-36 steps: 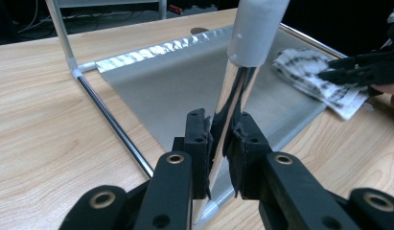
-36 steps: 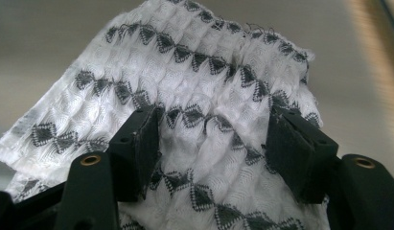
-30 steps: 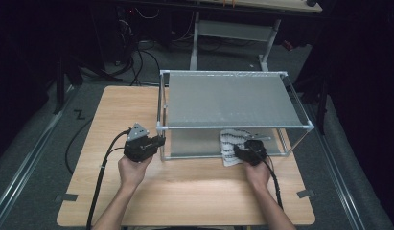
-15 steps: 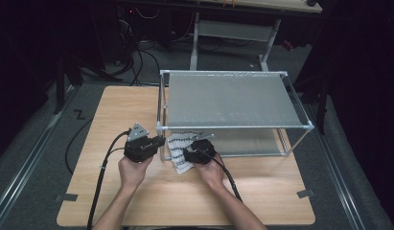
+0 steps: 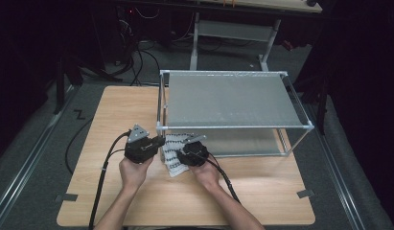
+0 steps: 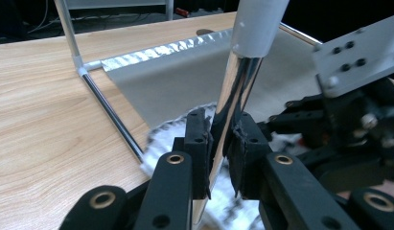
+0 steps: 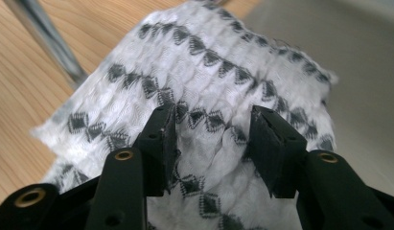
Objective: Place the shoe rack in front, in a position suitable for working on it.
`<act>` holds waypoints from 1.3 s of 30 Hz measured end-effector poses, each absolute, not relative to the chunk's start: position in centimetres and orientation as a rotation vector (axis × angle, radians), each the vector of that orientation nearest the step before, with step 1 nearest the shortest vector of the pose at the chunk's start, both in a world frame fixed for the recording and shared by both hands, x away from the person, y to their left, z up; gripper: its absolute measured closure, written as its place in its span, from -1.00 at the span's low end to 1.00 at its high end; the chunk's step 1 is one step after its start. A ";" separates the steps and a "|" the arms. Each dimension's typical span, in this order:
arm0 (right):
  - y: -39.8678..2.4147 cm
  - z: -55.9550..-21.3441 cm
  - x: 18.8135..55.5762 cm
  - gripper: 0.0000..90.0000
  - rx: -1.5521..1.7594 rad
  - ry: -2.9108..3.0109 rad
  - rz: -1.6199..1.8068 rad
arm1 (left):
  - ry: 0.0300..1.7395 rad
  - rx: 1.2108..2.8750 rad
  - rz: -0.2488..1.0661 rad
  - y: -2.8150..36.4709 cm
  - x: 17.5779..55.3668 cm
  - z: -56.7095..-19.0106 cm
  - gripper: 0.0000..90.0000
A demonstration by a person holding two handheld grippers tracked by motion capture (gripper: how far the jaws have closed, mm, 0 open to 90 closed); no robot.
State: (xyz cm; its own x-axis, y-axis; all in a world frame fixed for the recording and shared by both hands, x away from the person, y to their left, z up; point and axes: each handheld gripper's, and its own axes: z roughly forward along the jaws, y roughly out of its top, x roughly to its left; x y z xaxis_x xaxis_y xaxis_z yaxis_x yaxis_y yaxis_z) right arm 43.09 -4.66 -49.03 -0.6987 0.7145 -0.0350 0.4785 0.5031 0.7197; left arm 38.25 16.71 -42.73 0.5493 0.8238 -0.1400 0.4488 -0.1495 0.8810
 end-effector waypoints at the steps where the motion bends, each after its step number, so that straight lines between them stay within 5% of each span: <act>1: -5.3 -49.0 43.0 0.22 1.002 2.415 1.004 | 1.055 1.784 0.468 16.7 38.2 -42.7 0.76; 12: -14.3 -48.9 43.3 0.36 1.151 2.309 0.943 | 1.064 1.788 0.473 16.6 38.3 -42.7 0.76; 39: -32.4 -49.1 42.2 0.21 1.492 1.939 0.814 | 1.082 1.798 0.493 16.8 38.1 -42.5 0.77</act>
